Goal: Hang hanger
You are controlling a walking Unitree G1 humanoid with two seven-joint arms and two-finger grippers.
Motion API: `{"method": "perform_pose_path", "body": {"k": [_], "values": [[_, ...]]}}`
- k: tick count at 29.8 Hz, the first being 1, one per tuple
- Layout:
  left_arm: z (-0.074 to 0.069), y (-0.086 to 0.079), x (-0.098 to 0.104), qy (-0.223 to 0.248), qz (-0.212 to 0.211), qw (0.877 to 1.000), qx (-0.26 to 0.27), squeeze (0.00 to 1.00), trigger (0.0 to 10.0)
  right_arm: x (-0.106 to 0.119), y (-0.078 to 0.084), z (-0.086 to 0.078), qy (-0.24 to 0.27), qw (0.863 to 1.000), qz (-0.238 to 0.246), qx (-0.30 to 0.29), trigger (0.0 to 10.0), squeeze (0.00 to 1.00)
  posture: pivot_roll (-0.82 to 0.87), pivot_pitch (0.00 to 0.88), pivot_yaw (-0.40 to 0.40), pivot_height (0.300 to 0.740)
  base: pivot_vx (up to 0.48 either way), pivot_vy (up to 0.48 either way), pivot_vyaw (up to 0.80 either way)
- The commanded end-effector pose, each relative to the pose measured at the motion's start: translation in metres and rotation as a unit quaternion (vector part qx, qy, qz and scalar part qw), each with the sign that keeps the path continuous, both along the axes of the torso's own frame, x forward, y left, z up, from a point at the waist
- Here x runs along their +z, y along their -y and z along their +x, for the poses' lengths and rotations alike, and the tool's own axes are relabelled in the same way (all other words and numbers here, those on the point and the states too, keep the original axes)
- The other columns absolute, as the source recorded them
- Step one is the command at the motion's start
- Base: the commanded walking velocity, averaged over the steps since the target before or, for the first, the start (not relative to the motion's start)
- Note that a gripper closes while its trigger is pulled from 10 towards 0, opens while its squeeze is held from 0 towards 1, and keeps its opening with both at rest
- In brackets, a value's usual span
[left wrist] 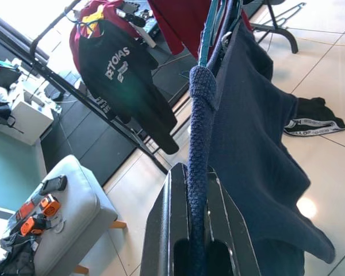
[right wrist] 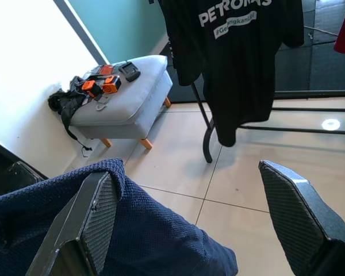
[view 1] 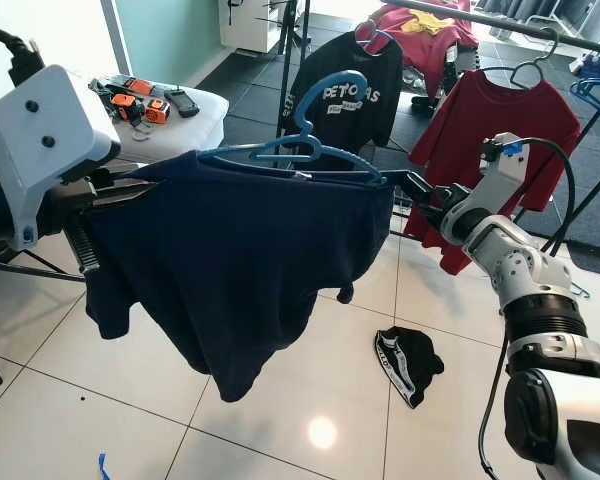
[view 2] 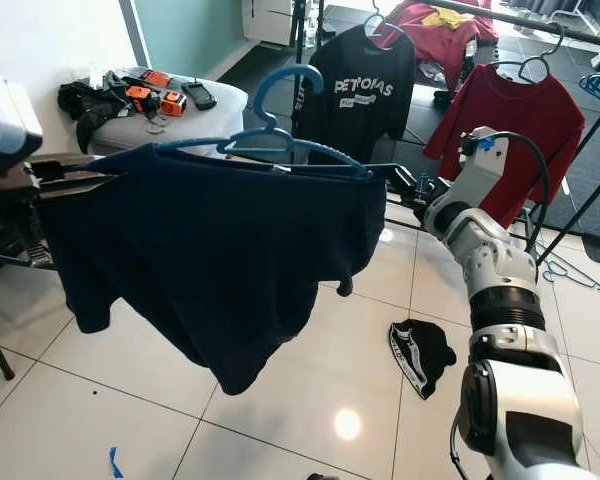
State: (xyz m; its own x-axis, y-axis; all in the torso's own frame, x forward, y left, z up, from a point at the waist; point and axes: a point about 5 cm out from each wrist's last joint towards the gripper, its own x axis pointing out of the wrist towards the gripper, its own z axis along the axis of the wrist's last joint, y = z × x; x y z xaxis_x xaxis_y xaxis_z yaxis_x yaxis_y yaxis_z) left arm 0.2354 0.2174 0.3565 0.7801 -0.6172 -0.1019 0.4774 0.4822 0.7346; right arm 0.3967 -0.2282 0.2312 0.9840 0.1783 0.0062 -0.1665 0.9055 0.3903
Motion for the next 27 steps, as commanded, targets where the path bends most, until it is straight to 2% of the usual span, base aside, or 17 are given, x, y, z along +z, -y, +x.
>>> {"method": "perform_pose_path", "body": {"k": [1,7,10,13,17,24,26,27], "values": [[0.0,-0.001,0.002,0.019,0.001,1.0,0.008,0.0,0.0,0.002,0.009,0.0,0.003,1.0,0.008,-0.021,10.0,0.0,0.01,0.126,-0.053,0.74,0.0,0.0,0.0],[0.002,0.003,-0.005,0.013,0.011,1.0,0.011,0.0,0.0,0.004,0.007,0.001,0.007,1.0,0.01,-0.018,10.0,0.0,0.01,0.126,-0.051,0.74,0.0,0.0,0.0],[0.008,0.012,-0.023,0.003,0.022,1.0,0.02,0.0,0.0,0.008,0.003,0.002,0.013,1.0,0.015,-0.012,10.0,0.0,0.01,0.126,-0.054,0.74,0.0,0.0,0.0],[0.018,0.021,-0.036,0.017,-0.002,0.999,0.04,0.0,0.0,0.01,-0.001,0.003,0.017,1.0,0.017,-0.004,10.0,0.0,0.01,0.126,-0.055,0.74,0.0,0.0,0.0],[0.025,0.024,-0.034,0.038,-0.026,0.997,0.058,0.0,0.0,0.011,-0.002,0.004,0.017,1.0,0.017,-0.001,10.0,0.0,0.01,0.127,-0.057,0.74,0.0,0.0,0.0],[0.028,0.023,-0.03,0.059,-0.038,0.995,0.071,0.0,0.0,0.011,-0.005,0.004,0.018,1.0,0.016,0.006,10.0,0.0,0.01,0.127,-0.056,0.74,0.0,0.0,0.0],[0.027,0.013,-0.023,0.072,-0.034,0.993,0.088,0.0,0.0,0.009,-0.003,0.004,0.015,1.0,0.013,0.006,10.0,0.0,0.01,0.128,-0.056,0.74,0.0,0.0,0.0],[0.027,0.013,-0.023,0.072,-0.034,0.993,0.088,0.0,0.0,0.009,-0.003,0.004,0.015,1.0,0.013,0.006,10.0,0.0,0.01,0.128,-0.056,0.74,0.0,0.0,0.0]]}}
